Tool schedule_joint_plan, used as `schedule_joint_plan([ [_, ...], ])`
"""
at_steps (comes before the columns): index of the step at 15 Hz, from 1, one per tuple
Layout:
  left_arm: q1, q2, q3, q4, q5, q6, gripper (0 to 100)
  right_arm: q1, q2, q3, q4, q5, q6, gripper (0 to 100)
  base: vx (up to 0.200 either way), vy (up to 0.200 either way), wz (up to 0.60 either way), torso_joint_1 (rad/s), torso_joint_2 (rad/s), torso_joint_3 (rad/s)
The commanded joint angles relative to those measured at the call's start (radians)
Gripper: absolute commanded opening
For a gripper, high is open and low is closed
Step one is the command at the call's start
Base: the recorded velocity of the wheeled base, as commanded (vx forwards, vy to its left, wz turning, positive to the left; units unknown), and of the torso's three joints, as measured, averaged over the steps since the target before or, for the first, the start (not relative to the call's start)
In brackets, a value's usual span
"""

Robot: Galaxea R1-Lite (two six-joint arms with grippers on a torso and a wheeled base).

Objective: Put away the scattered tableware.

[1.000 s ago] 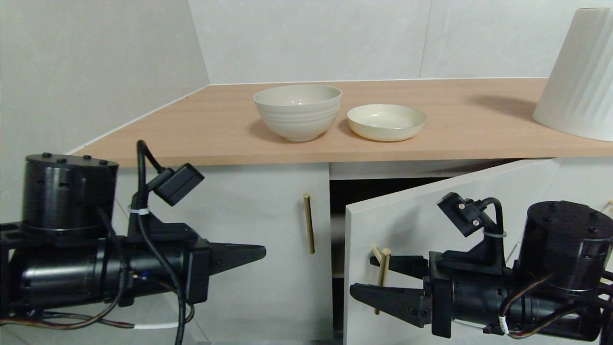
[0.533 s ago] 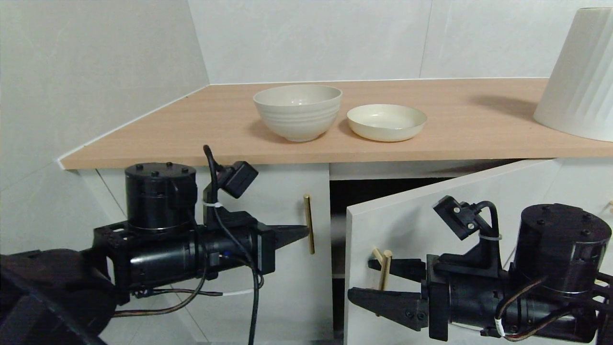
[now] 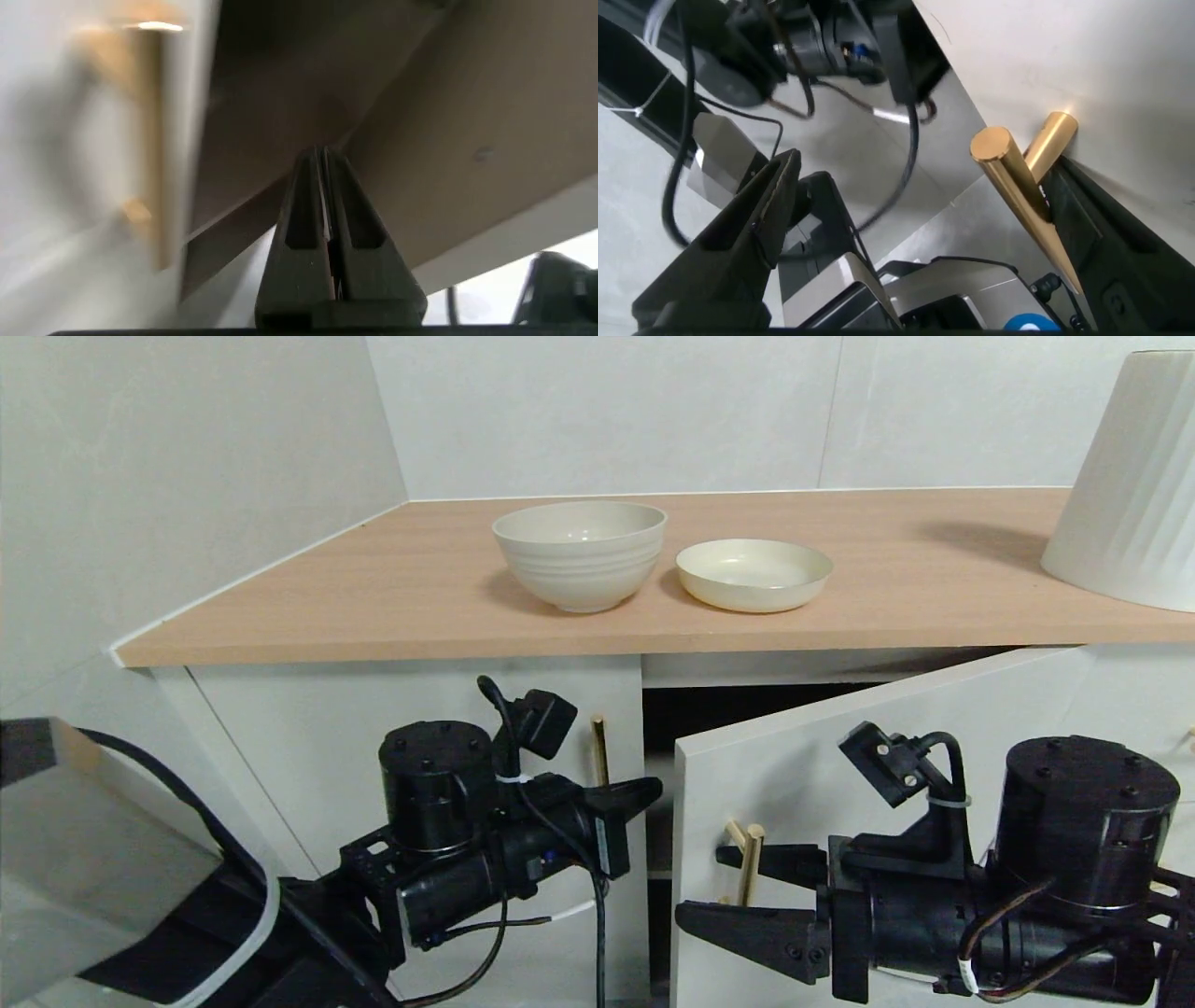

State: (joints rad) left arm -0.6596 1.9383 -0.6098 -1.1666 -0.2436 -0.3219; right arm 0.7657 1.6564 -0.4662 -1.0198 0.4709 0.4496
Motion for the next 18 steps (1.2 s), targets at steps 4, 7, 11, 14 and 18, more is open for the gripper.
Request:
schedule_joint_plan([
  [4, -0.071, 0.045, 0.022, -0.067, 0.027, -0.023, 0, -0.006, -0.017, 0.023, 0.000, -0.003, -0.005, 100, 0.000, 0.000, 0.00, 0.000, 0.00, 0.000],
  [7, -0.072, 0.070, 0.016, -0.074, 0.040, -0.022, 0, -0.029, -0.015, 0.058, 0.000, -0.005, -0.083, 100, 0.000, 0.000, 0.00, 0.000, 0.00, 0.000],
  [11, -0.078, 0.070, 0.019, -0.094, 0.040, -0.019, 0, -0.045, -0.032, 0.077, 0.010, -0.006, -0.140, 100, 0.000, 0.000, 0.00, 0.000, 0.00, 0.000],
  [14, -0.078, 0.056, 0.012, -0.094, 0.038, -0.017, 0, -0.043, -0.119, 0.098, 0.061, -0.075, -0.144, 100, 0.000, 0.000, 0.00, 0.000, 0.00, 0.000],
  [18, -0.078, 0.050, -0.062, -0.053, 0.037, -0.012, 0, -0.033, -0.334, 0.086, 0.399, -0.219, -0.152, 100, 0.000, 0.000, 0.00, 0.000, 0.00, 0.000],
])
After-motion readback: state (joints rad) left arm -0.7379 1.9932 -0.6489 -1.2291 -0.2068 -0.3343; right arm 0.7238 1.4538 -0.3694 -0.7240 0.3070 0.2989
